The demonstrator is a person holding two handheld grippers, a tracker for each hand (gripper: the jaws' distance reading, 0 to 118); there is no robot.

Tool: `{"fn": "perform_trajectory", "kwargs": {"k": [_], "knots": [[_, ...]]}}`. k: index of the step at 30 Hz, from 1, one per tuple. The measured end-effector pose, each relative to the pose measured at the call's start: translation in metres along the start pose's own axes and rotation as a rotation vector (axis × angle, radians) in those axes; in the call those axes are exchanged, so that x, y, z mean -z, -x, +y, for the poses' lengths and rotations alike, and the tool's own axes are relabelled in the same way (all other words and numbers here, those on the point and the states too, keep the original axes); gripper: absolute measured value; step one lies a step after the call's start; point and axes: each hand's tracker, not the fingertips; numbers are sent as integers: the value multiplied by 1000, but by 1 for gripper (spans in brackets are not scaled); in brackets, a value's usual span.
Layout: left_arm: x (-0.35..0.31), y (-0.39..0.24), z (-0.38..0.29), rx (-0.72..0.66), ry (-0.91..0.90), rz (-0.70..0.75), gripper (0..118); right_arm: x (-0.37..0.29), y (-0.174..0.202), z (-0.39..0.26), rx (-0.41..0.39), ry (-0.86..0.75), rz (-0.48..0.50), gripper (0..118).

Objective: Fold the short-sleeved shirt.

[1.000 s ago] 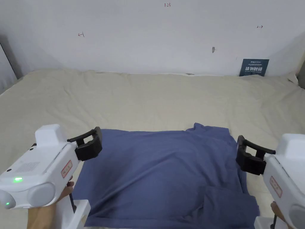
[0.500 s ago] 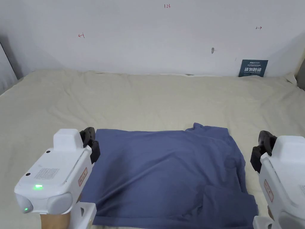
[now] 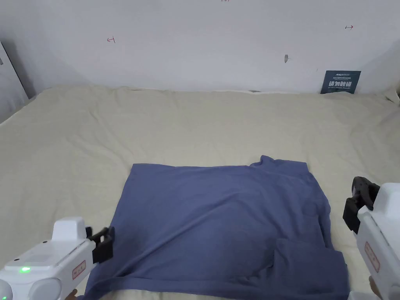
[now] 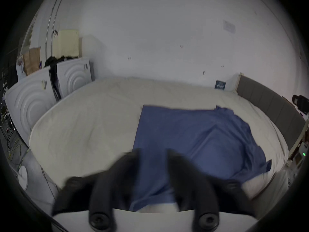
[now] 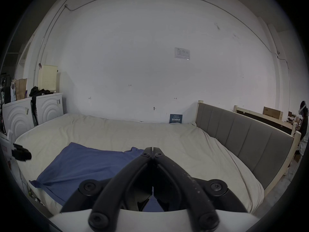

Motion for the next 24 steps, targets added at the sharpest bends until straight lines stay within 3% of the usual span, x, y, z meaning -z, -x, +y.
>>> {"fn": "perform_trajectory", "kwargs": {"k": [1, 2, 3, 4, 9, 11, 12, 16, 18, 20, 21, 22, 24], "knots": [[6, 4, -6, -10, 46, 3, 82, 0, 0, -1, 0, 5, -1, 2], [14, 8, -14, -30, 86, 16, 106, 0, 1, -3, 2, 12, -1, 2], [19, 13, -21, -39, 131, 33, 118, 3, -2, -5, 5, 19, -2, 2], [22, 16, -28, -41, 143, 54, 118, 4, -3, -7, 5, 26, -4, 2], [45, 18, -61, -30, 259, 83, 108, 10, -12, -22, 27, 73, -15, 2], [49, 19, -72, -20, 278, 83, 99, 11, -14, -27, 27, 86, -18, 2], [50, 20, -77, -18, 281, 81, 90, 12, -17, -29, 23, 96, -23, 2], [50, 15, -84, -32, 291, 20, 28, 16, -23, -38, 24, 125, -32, 2], [49, 9, -81, -45, 273, 18, 7, 18, -28, -45, 33, 149, -32, 2], [45, 3, -76, -47, 256, 12, 6, 21, -32, -53, 41, 201, -39, 15], [49, 3, -75, -43, 247, 13, 5, 18, -28, -51, 50, 241, -37, 25], [48, 3, -73, -38, 233, 12, 5, 18, -28, -53, 68, 281, -33, 42], [40, 0, -65, -36, 194, 14, 5, 20, -29, -66, 107, 373, -26, 56]]}}
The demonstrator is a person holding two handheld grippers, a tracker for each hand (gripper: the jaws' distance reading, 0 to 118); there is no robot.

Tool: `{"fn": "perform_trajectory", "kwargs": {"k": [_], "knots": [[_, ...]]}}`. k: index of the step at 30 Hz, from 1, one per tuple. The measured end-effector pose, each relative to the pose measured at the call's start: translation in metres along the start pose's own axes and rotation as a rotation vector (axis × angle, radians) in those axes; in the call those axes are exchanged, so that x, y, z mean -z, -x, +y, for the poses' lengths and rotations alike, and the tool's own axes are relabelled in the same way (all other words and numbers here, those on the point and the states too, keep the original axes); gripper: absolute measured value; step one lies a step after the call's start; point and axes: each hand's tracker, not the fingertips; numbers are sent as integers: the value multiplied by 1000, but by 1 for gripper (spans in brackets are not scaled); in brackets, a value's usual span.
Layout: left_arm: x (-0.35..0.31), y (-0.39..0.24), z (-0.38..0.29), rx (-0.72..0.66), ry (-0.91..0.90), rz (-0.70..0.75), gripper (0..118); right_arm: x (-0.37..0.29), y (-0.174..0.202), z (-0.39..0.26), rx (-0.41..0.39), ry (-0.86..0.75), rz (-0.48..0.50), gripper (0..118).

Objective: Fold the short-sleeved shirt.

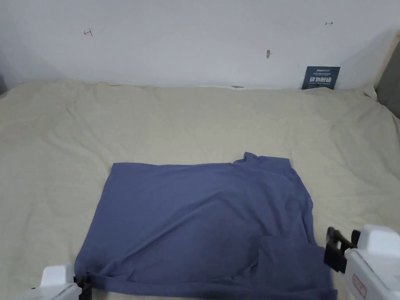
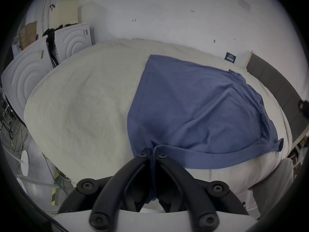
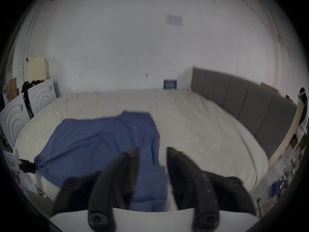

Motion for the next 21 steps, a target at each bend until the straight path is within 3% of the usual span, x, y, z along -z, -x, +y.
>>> {"fn": "perform_trajectory", "kwargs": {"k": [1, 4, 5, 9, 11, 12, 14, 17, 21], "knots": [[-6, -4, 5, -6, -11, -8, 5, 3, 0, -5, 7, 50, -5, 56], [-18, -5, 16, -37, -45, -35, 5, 51, -21, -46, 21, 205, -10, 99], [-18, -5, 19, -38, -50, -39, 5, 60, -24, -58, 31, 237, -11, 106], [-20, -7, 26, -25, -63, -46, 5, 42, 3, -75, 50, 352, -7, 106], [-19, -7, 26, -17, -60, -44, 5, 51, -1, -85, 52, 367, 10, 98], [-19, -7, 26, -12, -57, -41, 5, 53, -2, -87, 55, 371, 19, 87], [-17, -6, 26, -17, -48, -42, 5, 53, -1, -88, 53, 392, 53, 49], [-18, -6, 26, -21, -40, -37, 5, 69, -23, -91, 68, 355, 84, 9], [-18, -3, 35, -35, -42, -36, 5, 54, -12, -69, 3, 298, 90, 8]]}}
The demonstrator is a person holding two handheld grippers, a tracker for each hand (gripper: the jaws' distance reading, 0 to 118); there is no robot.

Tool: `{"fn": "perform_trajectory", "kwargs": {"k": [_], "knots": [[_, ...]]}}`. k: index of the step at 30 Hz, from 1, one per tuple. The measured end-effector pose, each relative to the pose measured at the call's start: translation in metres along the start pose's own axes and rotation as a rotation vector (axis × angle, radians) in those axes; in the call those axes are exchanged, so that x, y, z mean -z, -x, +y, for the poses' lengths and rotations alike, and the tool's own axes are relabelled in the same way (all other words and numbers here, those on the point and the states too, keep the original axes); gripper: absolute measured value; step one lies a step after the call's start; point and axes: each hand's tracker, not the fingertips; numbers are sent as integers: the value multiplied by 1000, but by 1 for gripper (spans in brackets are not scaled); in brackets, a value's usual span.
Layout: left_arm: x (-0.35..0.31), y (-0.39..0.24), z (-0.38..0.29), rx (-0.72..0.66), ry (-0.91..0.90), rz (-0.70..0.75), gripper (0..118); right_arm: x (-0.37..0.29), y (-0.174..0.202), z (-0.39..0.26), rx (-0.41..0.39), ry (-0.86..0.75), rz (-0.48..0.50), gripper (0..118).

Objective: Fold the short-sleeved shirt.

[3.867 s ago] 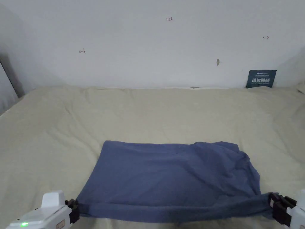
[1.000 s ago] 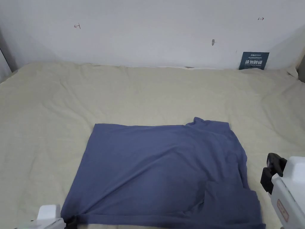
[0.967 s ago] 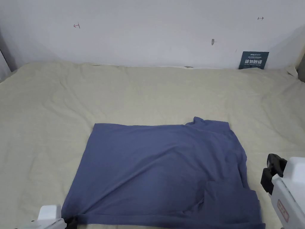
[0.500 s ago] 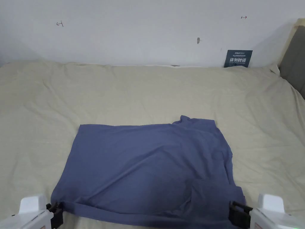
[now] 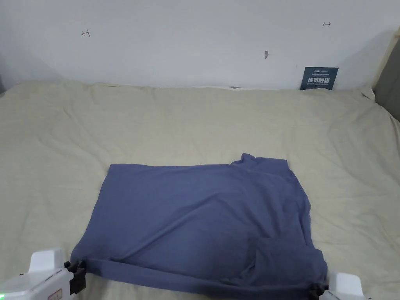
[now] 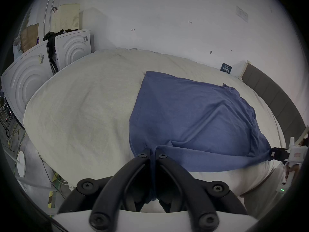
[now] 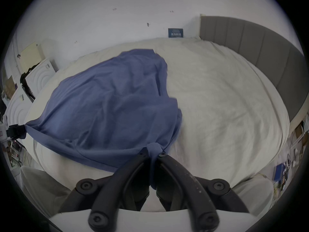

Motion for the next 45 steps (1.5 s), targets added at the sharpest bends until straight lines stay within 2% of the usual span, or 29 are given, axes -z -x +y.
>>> {"fn": "perform_trajectory", "kwargs": {"k": [5, 7, 12, 19, 26, 29, 32, 33, 34, 36, 37, 38, 39, 40, 41, 42, 45], "knots": [[10, -4, 31, 9, -22, 13, 5, -6, -13, 46, -13, -128, 11, 8], [16, -7, 48, 21, -39, 13, 5, -2, -6, 64, -19, -162, 11, 8], [49, -17, 95, 74, -38, 30, 5, 28, -3, 117, -15, -181, 2, 8], [130, -25, 140, 86, 95, 38, 5, 104, 8, 160, 26, -59, -31, 8], [210, -30, 148, 124, 277, 82, 5, 166, 24, 166, 54, 101, -73, 8], [218, -36, 144, 145, 288, 93, 5, 185, 24, 158, 72, 151, -81, 8], [213, -40, 145, 192, 283, 101, 6, 179, 25, 155, 93, 133, -76, 9], [211, -40, 145, 201, 280, 100, 11, 175, 26, 158, 96, 132, -71, 13], [206, -40, 147, 192, 272, 100, 29, 165, 26, 163, 94, 124, -66, 22], [190, -41, 152, 147, 208, 88, 80, 144, 29, 167, 94, 59, -52, 43], [181, -41, 154, 127, 180, 70, 107, 133, 30, 169, 93, 24, -39, 70], [169, -42, 157, 111, 148, 48, 115, 119, 29, 174, 91, -4, -32, 83], [156, -45, 159, 102, 108, 24, 115, 105, 30, 177, 89, -36, -22, 90], [135, -50, 163, 96, 64, 7, 115, 90, 32, 178, 81, -75, -5, 90], [119, -55, 165, 94, 16, -2, 115, 72, 34, 179, 76, -124, 9, 107], [103, -60, 166, 101, -18, -9, 114, 58, 31, 182, 74, -176, 16, 115], [56, -73, 164, 125, -125, -30, 114, 7, 36, 180, 44, -282, 44, 116]]}}
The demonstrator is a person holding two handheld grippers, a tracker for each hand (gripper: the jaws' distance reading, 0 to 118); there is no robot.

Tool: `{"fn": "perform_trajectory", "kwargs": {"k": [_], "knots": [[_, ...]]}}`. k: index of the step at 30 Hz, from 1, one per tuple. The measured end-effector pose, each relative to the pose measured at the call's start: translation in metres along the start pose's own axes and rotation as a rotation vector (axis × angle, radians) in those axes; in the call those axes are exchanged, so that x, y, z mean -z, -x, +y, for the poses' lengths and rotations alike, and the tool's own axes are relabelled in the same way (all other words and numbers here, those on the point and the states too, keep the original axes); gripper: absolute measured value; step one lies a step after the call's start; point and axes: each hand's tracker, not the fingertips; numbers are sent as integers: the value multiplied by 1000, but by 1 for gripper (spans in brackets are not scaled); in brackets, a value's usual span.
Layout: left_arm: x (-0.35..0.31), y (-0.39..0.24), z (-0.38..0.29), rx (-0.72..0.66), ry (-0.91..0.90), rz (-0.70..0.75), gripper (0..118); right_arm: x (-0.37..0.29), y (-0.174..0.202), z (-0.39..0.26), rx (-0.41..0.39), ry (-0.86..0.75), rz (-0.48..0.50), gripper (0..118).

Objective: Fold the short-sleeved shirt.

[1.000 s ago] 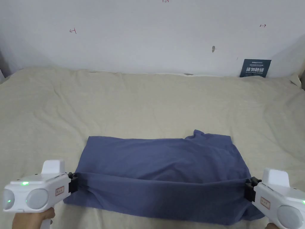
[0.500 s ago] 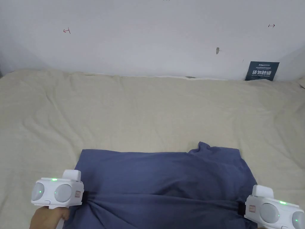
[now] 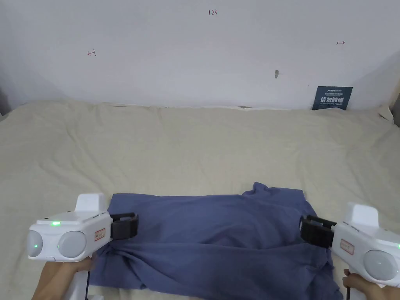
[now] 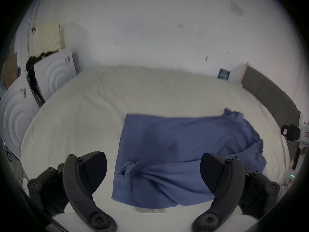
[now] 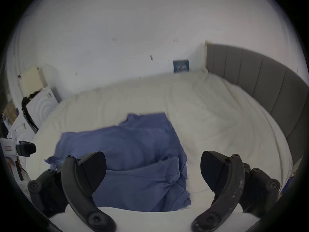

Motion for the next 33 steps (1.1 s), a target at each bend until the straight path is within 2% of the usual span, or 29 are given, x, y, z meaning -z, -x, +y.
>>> {"fn": "perform_trajectory", "kwargs": {"k": [4, 8, 9, 11, 12, 14, 15, 16, 17, 26, 31, 33], "knots": [[-57, -17, -7, 10, -188, 11, 114, -55, 4, 0, -59, -162, 8, 116], [-98, -35, -29, 70, -349, 55, 113, -96, 7, -15, -110, -294, -42, 116], [-106, -39, -37, 83, -379, 60, 112, -99, 4, -20, -123, -325, -45, 115], [-115, -43, -50, 102, -419, 71, 98, -112, 6, -31, -145, -367, -70, 107], [-119, -46, -58, 111, -427, 72, 86, -118, 7, -38, -166, -389, -81, 98], [-125, -50, -70, 111, -431, 80, 58, -122, 7, -50, -202, -416, -121, 58], [-125, -49, -75, 110, -437, 75, 39, -123, 7, -53, -214, -411, -125, 35], [-127, -49, -79, 105, -440, 56, 4, -124, 7, -57, -214, -408, -121, 10], [-127, -50, -83, 101, -433, 48, 0, -130, 16, -60, -212, -407, -116, 4], [-115, -39, -88, 52, -366, 36, 0, -129, 26, -59, -188, -367, -99, 1], [-86, -8, -80, -52, -244, 48, 1, -117, 19, -55, -184, -356, -95, 1], [-65, 10, -75, -74, -143, 43, 4, -114, 21, -54, -186, -348, -93, 1]]}}
